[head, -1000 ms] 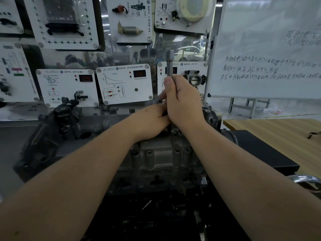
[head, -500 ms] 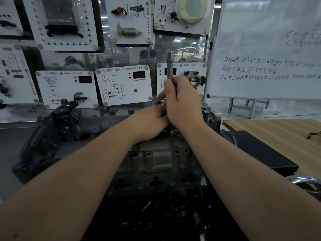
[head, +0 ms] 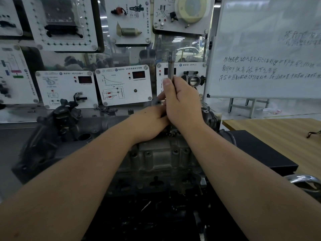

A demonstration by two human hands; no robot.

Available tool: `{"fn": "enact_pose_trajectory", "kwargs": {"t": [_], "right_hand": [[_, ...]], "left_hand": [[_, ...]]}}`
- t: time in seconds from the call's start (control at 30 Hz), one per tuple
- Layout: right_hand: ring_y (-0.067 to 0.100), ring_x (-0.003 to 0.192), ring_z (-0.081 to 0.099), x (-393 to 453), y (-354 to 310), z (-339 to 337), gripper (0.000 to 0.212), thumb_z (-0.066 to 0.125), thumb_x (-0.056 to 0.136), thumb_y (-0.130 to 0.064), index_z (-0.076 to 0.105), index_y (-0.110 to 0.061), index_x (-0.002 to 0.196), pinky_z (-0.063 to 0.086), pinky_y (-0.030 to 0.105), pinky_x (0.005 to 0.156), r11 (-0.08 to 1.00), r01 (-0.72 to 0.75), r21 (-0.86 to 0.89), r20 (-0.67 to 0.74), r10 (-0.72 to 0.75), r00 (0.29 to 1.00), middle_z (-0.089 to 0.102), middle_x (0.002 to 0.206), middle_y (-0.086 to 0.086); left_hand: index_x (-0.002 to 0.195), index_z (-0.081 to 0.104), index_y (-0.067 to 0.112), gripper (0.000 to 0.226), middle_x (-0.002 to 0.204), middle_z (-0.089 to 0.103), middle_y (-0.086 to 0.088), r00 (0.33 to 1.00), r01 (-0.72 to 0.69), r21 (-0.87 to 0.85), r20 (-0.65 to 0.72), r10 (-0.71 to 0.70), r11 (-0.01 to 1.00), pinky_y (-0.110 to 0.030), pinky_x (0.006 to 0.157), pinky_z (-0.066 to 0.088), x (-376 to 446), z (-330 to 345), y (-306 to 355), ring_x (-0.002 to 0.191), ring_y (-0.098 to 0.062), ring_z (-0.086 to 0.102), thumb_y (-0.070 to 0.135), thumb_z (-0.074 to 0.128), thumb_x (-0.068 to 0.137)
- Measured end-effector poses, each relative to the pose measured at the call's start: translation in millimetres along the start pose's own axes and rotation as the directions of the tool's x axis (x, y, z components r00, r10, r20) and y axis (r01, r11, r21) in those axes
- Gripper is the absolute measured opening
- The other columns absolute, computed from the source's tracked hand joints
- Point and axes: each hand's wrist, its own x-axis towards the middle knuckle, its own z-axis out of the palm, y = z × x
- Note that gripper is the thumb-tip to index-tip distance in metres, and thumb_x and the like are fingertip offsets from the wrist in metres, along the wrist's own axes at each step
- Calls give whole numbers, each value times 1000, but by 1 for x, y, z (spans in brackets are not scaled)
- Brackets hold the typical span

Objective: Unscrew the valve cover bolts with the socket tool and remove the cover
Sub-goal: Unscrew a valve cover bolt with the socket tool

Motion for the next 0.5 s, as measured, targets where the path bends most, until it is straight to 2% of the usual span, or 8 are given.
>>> {"fn": "enact_pose_trajectory", "kwargs": {"t": [0.1, 0.2, 0.27, 0.4, 0.5], "right_hand": [[2, 65, 63, 0, 0, 0, 32, 46, 106, -35, 61, -12, 89, 49, 22, 60, 1000, 13, 0, 11, -13, 1000, 70, 72, -6], [9, 67, 63, -1, 0, -2, 26, 56, 101, -43, 59, -18, 96, 50, 25, 61, 999, 44, 1, -11, -44, 999, 68, 72, 1], [10, 67, 65, -1, 0, -2, 19, 57, 101, -39, 57, -20, 99, 50, 27, 62, 998, 57, 21, -29, -57, 998, 69, 73, 0], [4, 66, 61, -1, 0, 0, 27, 48, 104, -39, 57, -22, 84, 48, 20, 59, 998, 57, 21, -37, -56, 998, 67, 71, -9], [8, 67, 62, -1, 0, 1, 38, 43, 106, -38, 62, -11, 87, 55, 36, 65, 999, 34, 30, -17, -34, 999, 69, 72, -5]], "left_hand": [[78, 50, 43, 30, 81, 60, 17, 1000, -16, 6, -14, 16, 1000, -22, 64, 39, -2, -2, 0, 72, 2, 56, 33, 47, 105], [78, 47, 45, 30, 78, 55, 22, 999, -30, 23, -25, 31, 999, -17, 63, 36, -2, -2, 0, 72, 5, 54, 32, 49, 104], [81, 47, 46, 28, 79, 53, 25, 999, -38, 26, -30, 38, 999, -15, 63, 36, -1, -1, -1, 72, 7, 54, 32, 49, 104], [78, 52, 42, 29, 81, 59, 20, 999, -2, -10, -32, 2, 1000, -23, 66, 40, -1, 0, -1, 74, 2, 56, 33, 46, 105], [79, 52, 42, 29, 80, 61, 16, 1000, -9, -27, -14, 9, 1000, -25, 64, 40, -2, -1, 1, 70, 7, 58, 32, 46, 105]]}}
